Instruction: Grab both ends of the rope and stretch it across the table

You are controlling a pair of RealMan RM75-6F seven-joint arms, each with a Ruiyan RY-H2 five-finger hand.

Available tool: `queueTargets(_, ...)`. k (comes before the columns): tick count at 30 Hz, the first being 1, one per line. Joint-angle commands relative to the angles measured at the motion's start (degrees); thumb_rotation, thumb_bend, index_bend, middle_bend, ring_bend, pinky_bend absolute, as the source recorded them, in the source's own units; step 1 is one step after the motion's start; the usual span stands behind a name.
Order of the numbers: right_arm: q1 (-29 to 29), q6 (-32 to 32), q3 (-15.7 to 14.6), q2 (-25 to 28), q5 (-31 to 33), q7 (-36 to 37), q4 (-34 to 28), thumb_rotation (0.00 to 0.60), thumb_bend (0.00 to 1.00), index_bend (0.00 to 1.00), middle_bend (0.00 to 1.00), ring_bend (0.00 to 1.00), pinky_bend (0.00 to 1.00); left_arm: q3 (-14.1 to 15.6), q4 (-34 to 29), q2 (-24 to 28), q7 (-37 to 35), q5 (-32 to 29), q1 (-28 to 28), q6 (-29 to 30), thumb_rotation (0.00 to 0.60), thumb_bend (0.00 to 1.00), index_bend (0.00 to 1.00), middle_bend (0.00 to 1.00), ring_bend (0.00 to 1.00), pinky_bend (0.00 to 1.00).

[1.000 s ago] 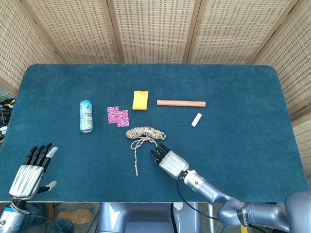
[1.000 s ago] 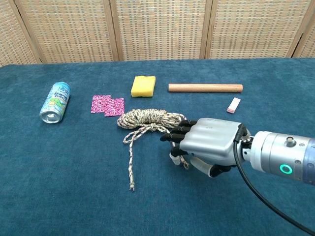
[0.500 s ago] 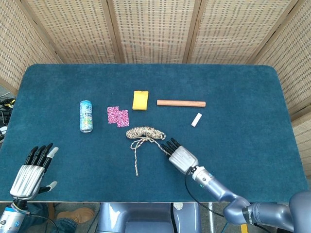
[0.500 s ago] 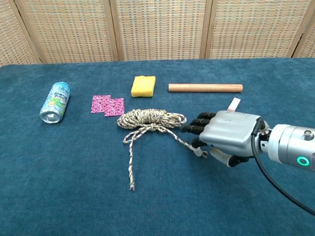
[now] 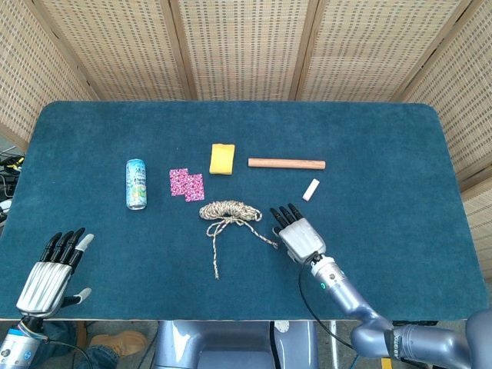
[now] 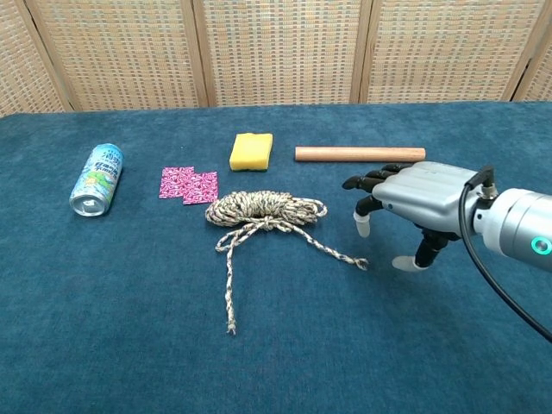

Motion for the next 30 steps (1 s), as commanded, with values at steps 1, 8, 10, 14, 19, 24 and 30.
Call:
queueTargets(1, -0.52, 0.25, 2.25, -1.57, 6.20, 2.69, -1.86, 0.600, 0.22, 0.41, 0.00, 0.00, 0.00, 0.03, 0.02, 0.02, -0.05, 0.03, 0.03, 0.07, 0.600, 0.00, 0.00, 0.00, 0.00, 0.00)
queueTargets(8, 0.59, 1.84, 3.91, -5.83, 12.56, 3.56, 0.43, 0.600, 0.25, 0.44, 0.00, 0.00, 0.00, -0.02, 0.17, 0.08, -0.31, -0.09, -0.11, -0.10, 0.600, 0.00, 0.00, 0.00, 0.00, 0.00)
queueTargets(10, 0.93, 2.29, 4.14, -6.90, 13.42, 3.53, 1.62, 0.600, 0.26, 0.45, 0.00, 0.00, 0.00, -0.05, 0.27, 0.05, -0.37, -0.20, -0.16, -0.20, 0.600, 0.00, 0.00, 0.00, 0.00, 0.00)
queueTargets(14, 1.71, 3.23, 4.26, -8.58, 13.96, 3.29, 3.46, 0.600, 0.29, 0.47, 0.00, 0.00, 0.00, -0.16, 0.34, -0.04, -0.51, -0.49, -0.30, -0.43, 0.600, 0.00, 0.00, 0.00, 0.00, 0.00)
queueTargets(19, 2.22, 3.69, 4.23, -9.43, 14.54, 3.33, 4.06, 0.600, 0.30, 0.47, 0.00, 0.00, 0.00, -0.15, 0.33, -0.07, -0.44, -0.56, -0.37, -0.54, 0.600, 0.00, 0.00, 0.00, 0.00, 0.00)
queueTargets(24, 2.43, 4.28, 3.95, -10.45, 15.10, 3.54, 4.68, 0.600, 0.30, 0.47, 0.00, 0.00, 0.00, -0.06, 0.26, -0.09, -0.40, -0.50, -0.38, -0.54, 0.600, 0.00, 0.00, 0.00, 0.00, 0.00)
queueTargets(30, 2.68, 4.96, 3.95, -11.54, 15.81, 3.51, 5.84, 0.600, 0.31, 0.48, 0.00, 0.00, 0.00, 0.00, 0.30, -0.18, -0.40, -0.45, -0.42, -0.55, 0.600, 0.00, 0.00, 0.00, 0.00, 0.00)
